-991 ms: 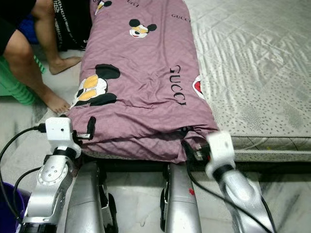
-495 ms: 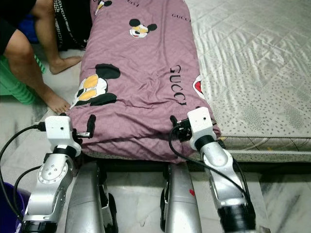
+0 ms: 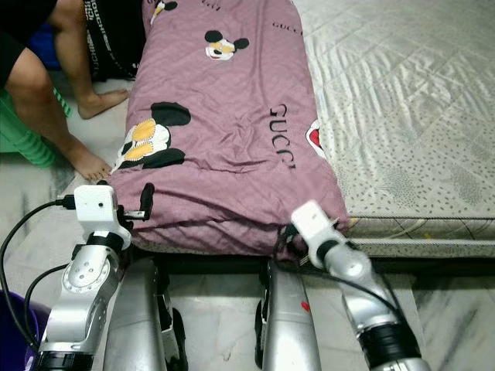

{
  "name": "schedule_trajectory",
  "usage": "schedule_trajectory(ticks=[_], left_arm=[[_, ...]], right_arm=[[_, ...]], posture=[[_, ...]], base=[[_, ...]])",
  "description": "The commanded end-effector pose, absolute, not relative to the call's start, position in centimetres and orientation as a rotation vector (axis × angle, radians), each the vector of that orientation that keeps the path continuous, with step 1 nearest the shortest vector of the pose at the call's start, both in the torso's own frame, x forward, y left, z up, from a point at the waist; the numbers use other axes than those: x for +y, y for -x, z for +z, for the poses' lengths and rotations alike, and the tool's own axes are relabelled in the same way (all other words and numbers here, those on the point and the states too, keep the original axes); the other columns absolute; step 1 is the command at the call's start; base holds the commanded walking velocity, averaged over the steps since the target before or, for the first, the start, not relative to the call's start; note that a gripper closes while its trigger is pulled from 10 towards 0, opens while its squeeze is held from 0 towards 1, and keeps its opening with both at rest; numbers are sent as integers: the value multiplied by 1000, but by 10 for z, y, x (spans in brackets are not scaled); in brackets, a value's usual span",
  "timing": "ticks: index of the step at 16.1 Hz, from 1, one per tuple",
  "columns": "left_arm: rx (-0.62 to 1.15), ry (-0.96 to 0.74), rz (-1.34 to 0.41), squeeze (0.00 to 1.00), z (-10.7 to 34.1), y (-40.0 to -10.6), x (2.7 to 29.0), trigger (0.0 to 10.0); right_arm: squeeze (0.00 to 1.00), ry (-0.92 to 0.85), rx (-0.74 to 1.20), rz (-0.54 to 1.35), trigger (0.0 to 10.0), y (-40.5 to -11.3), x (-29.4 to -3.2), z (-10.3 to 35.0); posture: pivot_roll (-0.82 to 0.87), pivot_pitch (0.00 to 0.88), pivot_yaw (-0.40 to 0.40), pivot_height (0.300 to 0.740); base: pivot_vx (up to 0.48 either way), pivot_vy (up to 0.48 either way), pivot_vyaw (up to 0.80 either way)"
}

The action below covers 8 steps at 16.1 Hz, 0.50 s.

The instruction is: Clean up the room

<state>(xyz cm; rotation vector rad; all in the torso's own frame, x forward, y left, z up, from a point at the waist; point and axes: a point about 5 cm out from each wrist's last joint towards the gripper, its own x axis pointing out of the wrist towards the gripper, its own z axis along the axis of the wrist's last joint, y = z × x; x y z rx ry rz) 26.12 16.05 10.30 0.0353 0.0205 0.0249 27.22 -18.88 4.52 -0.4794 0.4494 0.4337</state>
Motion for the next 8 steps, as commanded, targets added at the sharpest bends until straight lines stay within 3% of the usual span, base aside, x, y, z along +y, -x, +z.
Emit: schedule_trajectory(ticks=[1, 3, 8], left_arm=[[36, -44, 44, 0, 99, -259, 166, 10000], [41, -42, 48, 0, 99, -258, 167, 10000], [52, -47, 44, 0, 97, -259, 166, 10000]], right_arm=[[0, 484, 528, 459, 3451, -264, -192, 34], [0, 470, 557, 478, 0, -261, -194, 31], [0, 511, 661, 462, 0, -256, -219, 27]], posture=[[10, 163, -5, 557], [9, 161, -5, 557], [12, 154, -4, 557]], base=[[0, 0, 0], [0, 0, 0], [0, 0, 0]])
